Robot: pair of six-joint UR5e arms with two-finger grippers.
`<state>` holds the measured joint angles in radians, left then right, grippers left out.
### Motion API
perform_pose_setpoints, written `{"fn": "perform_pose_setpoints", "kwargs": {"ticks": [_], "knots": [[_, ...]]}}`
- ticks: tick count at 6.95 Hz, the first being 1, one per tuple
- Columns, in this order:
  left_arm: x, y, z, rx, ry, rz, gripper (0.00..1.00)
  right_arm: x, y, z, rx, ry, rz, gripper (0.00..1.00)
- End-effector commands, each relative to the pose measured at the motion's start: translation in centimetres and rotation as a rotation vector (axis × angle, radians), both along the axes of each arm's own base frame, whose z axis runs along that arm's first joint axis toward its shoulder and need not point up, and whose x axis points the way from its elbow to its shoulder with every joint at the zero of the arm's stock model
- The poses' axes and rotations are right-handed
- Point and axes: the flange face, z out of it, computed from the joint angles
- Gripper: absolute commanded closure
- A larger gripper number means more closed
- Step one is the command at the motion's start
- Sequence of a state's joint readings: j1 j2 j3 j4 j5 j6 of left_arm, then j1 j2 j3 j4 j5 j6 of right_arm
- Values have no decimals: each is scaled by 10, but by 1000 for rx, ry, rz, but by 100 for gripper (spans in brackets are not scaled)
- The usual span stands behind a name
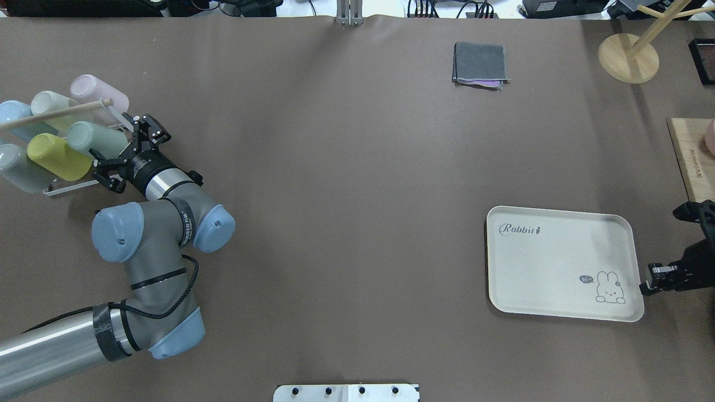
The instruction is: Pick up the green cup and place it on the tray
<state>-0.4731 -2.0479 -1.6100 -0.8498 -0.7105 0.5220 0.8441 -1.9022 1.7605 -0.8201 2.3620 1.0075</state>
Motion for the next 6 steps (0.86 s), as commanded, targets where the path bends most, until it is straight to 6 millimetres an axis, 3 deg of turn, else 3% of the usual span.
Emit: {"fn": "perform_pose_setpoints", "kwargs": {"ticks": [1,3,5,6], "knots": [[6,7,-5,-90,41,5,5,2,-2,5,-3,10,7,41],[8,15,-12,-102,58,16,5,2,-4,12,-11,18,11,41],[2,8,0,-40,-3,22,5,-6,-12,16,-12,20,10,41],[-6,10,17,-40,-17,21,6,-9,-15,14,-12,20,10,52]]}}
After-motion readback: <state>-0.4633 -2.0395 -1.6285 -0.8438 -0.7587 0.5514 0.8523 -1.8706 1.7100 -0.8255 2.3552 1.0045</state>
